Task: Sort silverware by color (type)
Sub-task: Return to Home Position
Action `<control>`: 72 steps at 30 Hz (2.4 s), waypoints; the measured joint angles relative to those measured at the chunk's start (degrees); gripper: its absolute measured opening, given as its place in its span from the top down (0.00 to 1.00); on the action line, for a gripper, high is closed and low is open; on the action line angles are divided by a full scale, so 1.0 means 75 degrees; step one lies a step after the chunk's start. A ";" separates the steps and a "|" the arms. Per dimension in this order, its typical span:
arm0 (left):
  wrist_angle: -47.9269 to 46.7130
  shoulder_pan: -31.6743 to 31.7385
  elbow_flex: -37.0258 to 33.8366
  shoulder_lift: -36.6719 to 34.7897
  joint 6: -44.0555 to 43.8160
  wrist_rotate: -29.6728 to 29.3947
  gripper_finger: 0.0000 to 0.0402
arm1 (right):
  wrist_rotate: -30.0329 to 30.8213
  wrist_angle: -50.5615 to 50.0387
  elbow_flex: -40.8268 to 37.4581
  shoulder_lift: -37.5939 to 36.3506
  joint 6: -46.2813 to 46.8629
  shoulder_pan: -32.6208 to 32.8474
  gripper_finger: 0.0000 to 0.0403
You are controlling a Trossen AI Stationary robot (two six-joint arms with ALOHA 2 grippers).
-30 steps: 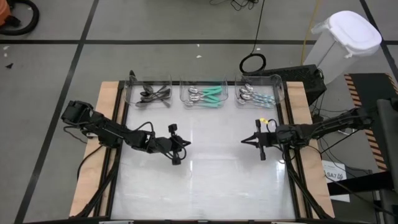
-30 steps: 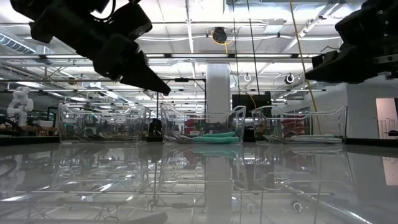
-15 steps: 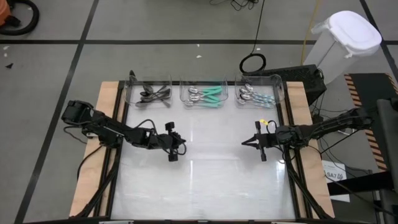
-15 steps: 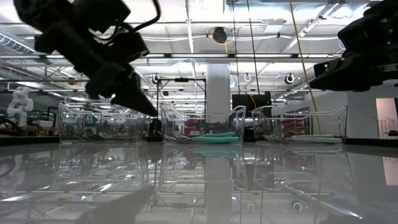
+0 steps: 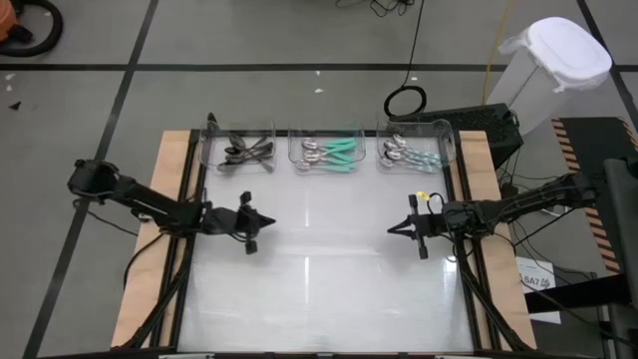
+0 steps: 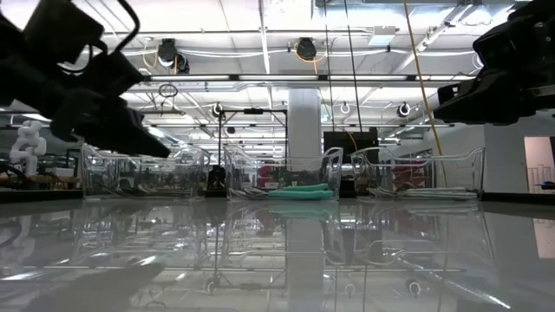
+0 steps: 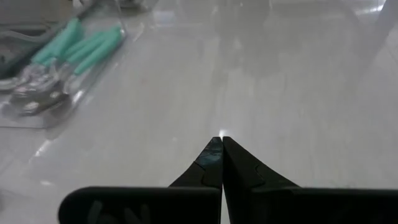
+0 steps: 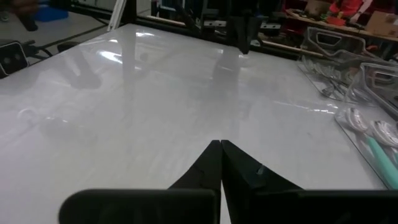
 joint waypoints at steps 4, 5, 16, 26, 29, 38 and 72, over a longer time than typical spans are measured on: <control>-0.0014 0.0006 -0.0549 -0.0916 0.0169 -0.0005 1.00 | 0.0006 -0.0004 -0.0003 -0.0002 0.0013 0.0000 1.00; -0.0011 0.0006 -0.0665 -0.1135 0.0186 -0.0002 1.00 | 0.0004 -0.0012 -0.0003 -0.0002 0.0013 0.0000 1.00; -0.1288 0.0006 -0.1217 -0.3180 0.0233 -0.0011 1.00 | 0.0013 -0.0344 -0.0003 -0.0613 0.0011 0.0000 1.00; -0.1469 0.0017 -0.1217 -0.3994 0.0994 -0.0020 1.00 | 0.0414 -0.1456 -0.0006 -0.2291 -0.0194 0.0000 1.00; -0.1502 0.0181 -0.1217 -0.4358 0.1366 -0.0023 1.00 | 0.0411 -0.1723 -0.0006 -0.2700 -0.0249 0.0000 1.00; -0.2792 0.0802 -0.1217 -0.6011 0.1413 0.0303 1.00 | 0.0378 -0.2392 -0.0006 -0.3629 -0.0249 0.0000 1.00; -0.3606 0.1265 -0.1205 -0.7884 0.1545 0.1661 1.00 | 0.0032 -0.2825 -0.0006 -0.4234 -0.0767 0.0000 1.00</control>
